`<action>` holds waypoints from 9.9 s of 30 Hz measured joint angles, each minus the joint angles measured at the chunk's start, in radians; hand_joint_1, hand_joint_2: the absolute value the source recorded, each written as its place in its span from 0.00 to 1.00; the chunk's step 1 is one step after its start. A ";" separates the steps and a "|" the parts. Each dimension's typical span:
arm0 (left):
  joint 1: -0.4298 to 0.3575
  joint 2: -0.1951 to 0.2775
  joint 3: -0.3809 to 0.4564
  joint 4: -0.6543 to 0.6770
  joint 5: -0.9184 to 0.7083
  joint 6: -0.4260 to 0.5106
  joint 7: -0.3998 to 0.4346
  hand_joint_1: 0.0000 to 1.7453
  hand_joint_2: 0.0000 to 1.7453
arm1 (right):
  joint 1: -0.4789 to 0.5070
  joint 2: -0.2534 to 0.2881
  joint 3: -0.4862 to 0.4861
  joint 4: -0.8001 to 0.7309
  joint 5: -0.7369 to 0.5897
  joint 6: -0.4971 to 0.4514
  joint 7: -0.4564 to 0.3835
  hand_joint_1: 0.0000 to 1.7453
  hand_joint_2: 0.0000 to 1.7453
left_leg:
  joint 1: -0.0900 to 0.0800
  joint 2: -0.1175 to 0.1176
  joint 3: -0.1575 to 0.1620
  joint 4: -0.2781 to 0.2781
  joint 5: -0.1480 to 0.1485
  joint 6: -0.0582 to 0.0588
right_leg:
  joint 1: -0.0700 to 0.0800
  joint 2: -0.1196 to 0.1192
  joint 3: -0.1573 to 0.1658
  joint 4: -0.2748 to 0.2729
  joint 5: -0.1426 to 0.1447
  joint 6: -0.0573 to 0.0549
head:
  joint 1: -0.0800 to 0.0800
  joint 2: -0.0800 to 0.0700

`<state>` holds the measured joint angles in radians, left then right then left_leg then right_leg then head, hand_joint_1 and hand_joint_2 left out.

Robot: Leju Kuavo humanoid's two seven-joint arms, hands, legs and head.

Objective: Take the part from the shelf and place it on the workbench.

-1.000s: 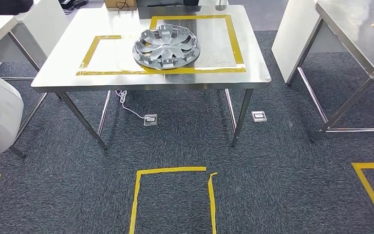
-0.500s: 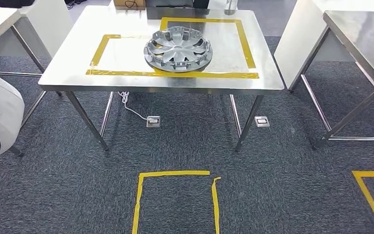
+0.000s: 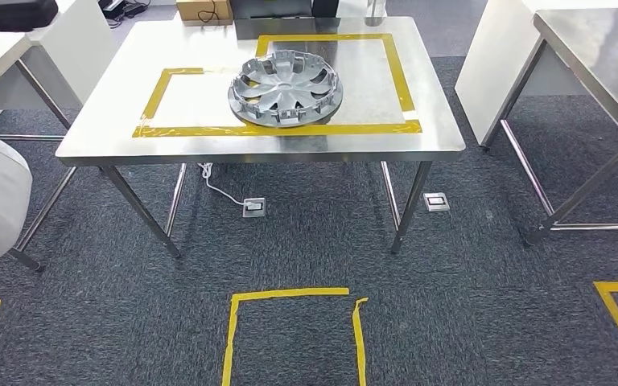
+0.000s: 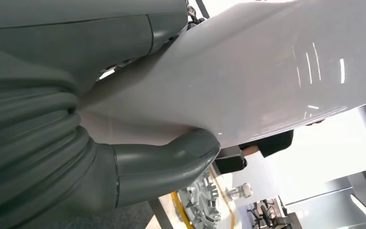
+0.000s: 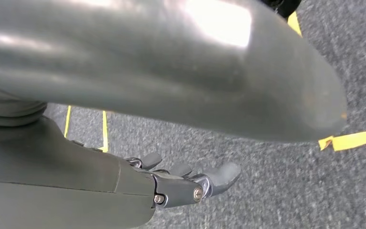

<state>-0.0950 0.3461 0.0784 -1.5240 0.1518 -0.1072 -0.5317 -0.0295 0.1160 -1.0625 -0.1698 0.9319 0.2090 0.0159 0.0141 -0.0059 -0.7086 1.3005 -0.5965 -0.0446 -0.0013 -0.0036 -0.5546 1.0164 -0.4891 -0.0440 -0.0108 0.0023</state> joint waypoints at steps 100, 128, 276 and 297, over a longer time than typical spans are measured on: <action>-0.830 -0.362 -0.418 1.210 -0.473 0.145 0.079 1.00 1.00 | -0.027 -0.004 -0.006 0.000 0.074 0.001 0.036 0.00 0.00 | -0.008 0.001 0.073 -0.272 0.182 0.032 | 0.005 0.015 -0.003 0.004 -0.004 0.023 | 0.005 0.000; -0.821 -0.325 -0.418 1.232 -0.500 0.169 0.126 1.00 1.00 | -0.027 -0.003 -0.005 0.000 0.087 0.000 0.048 0.00 0.00 | -0.008 -0.009 0.076 -0.276 0.178 0.044 | 0.006 0.007 0.007 -0.012 -0.006 0.040 | 0.007 0.000; 0.034 -0.304 0.093 1.329 -0.240 0.400 0.579 0.00 0.00 | -0.044 -0.001 -0.068 0.000 0.165 -0.001 0.004 0.00 1.00 | -0.012 0.014 0.156 -0.293 0.122 0.073 | -0.004 0.000 -0.151 0.268 -0.118 0.066 | 0.017 0.000; 0.146 -0.344 0.084 1.352 -0.199 0.312 0.633 0.00 1.00 | -0.029 -0.036 0.150 -0.088 -0.077 -0.147 0.103 0.00 1.00 | 0.007 0.006 0.182 -0.255 0.092 -0.003 | -0.001 -0.013 0.036 -0.017 -0.014 0.023 | 0.021 0.000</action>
<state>0.0510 0.0022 0.1629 -0.1718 -0.0469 0.2048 0.1013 -0.0582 0.0800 -0.9130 -0.2582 0.8552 0.0623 0.1188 0.0213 0.0000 -0.5270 1.0453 -0.5040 -0.0481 -0.0027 -0.0165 -0.5183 0.9995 -0.5033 -0.0209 0.0106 0.0024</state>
